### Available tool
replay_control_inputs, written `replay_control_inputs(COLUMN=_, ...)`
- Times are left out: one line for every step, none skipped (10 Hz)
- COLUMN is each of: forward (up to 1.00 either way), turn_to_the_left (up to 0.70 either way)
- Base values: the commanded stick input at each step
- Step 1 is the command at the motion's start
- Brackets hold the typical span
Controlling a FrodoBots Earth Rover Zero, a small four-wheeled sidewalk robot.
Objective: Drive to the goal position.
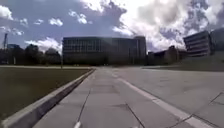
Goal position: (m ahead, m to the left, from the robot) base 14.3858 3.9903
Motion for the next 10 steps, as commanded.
replay_control_inputs(forward=0.7, turn_to_the_left=0.0)
replay_control_inputs(forward=0.7, turn_to_the_left=0.0)
replay_control_inputs(forward=0.7, turn_to_the_left=0.0)
replay_control_inputs(forward=0.7, turn_to_the_left=0.0)
replay_control_inputs(forward=0.7, turn_to_the_left=0.0)
replay_control_inputs(forward=0.7, turn_to_the_left=0.0)
replay_control_inputs(forward=0.7, turn_to_the_left=0.0)
replay_control_inputs(forward=0.7, turn_to_the_left=0.0)
replay_control_inputs(forward=0.7, turn_to_the_left=0.0)
replay_control_inputs(forward=0.7, turn_to_the_left=0.0)
